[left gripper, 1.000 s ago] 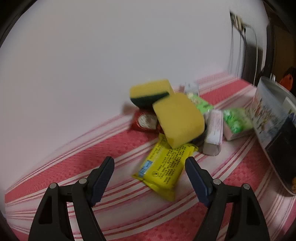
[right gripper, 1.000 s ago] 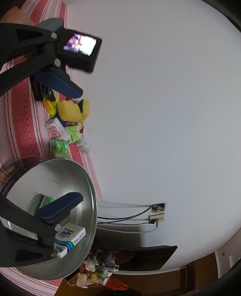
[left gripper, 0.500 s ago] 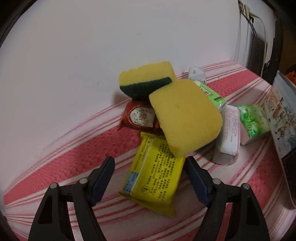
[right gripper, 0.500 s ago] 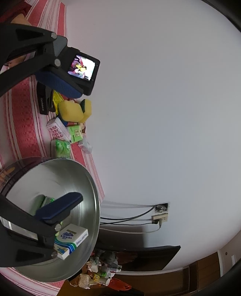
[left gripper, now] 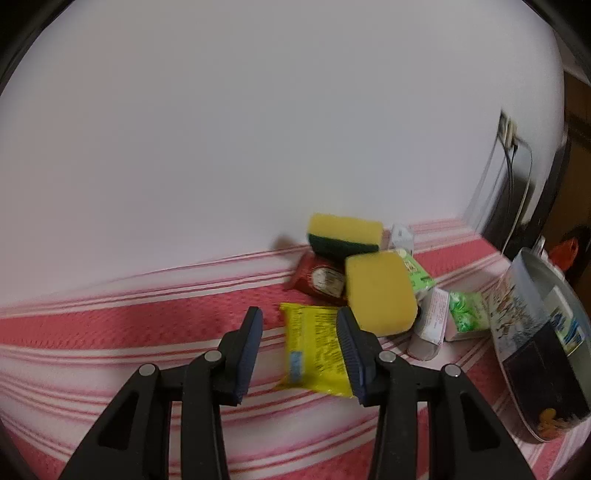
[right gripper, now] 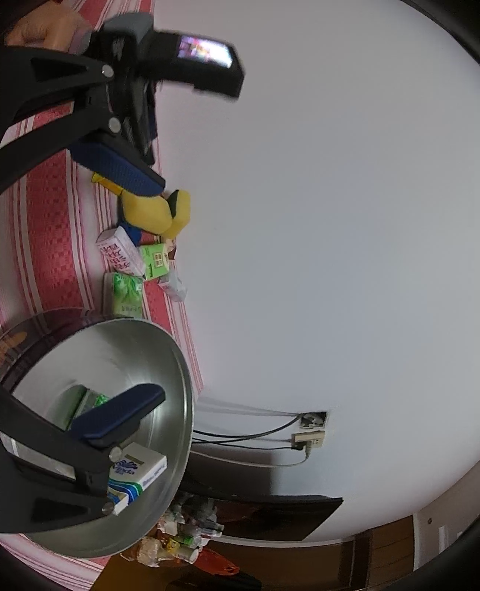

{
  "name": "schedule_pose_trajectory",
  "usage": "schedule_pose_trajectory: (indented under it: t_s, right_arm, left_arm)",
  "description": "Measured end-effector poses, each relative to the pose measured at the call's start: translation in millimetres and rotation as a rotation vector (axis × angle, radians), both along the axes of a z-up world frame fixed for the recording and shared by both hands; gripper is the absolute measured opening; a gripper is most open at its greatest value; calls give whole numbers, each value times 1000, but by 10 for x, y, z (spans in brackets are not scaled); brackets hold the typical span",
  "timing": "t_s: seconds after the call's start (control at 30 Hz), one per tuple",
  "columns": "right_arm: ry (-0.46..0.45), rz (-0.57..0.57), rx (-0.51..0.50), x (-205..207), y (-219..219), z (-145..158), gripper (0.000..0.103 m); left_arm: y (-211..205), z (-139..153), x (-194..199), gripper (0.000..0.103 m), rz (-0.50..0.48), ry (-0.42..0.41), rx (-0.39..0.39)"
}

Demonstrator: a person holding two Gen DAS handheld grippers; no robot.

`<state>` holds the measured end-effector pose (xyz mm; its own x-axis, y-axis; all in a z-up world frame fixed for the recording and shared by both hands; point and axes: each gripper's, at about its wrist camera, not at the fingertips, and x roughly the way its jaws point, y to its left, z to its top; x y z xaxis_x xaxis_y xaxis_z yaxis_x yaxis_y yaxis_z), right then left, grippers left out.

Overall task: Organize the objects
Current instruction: 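Move the left gripper back to the pile toward the yellow snack packet, then grasp the yellow snack packet with the left gripper while the right gripper grasps a yellow sponge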

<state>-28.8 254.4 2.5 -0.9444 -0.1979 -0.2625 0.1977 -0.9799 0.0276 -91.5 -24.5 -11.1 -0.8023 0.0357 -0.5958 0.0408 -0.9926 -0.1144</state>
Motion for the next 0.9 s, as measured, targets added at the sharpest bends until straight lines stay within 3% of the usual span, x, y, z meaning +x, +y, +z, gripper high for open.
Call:
schedule_pose_trajectory:
  t_s: [0.17,0.3,0.47,0.53,0.63,0.73,0.83,0.9]
  right_arm:
    - [2,48,65,-55,-200,23,103]
    - [-16,50,52,-69,-214,-18,103]
    - [-21,51,40,-52,-188,-35,103]
    - [-35,58,36,-82,-189,-39,103]
    - [-57,66,24,-111,-177,-62,103]
    - [-61,68,14,-112,-159,-56,103]
    - [-52,66,8,-99,-143,-40,103]
    - [-53,66,11,-99,-148,-40,103]
  left_arm:
    - [-256,-52,155,45,46,-6,36]
    - [-288,-164,73,45,-21,-78,106]
    - [-112,-212,40,45,-104,-89,89]
    - [-102,-218,16,45,-84,-99,69]
    - [-62,-308,-138,47,-51,-174,41]
    - [62,-395,-331,48,-116,-261,69]
    - [262,-409,-429,62,-135,-257,-37]
    - [340,-456,-509,63,-92,-279,-118]
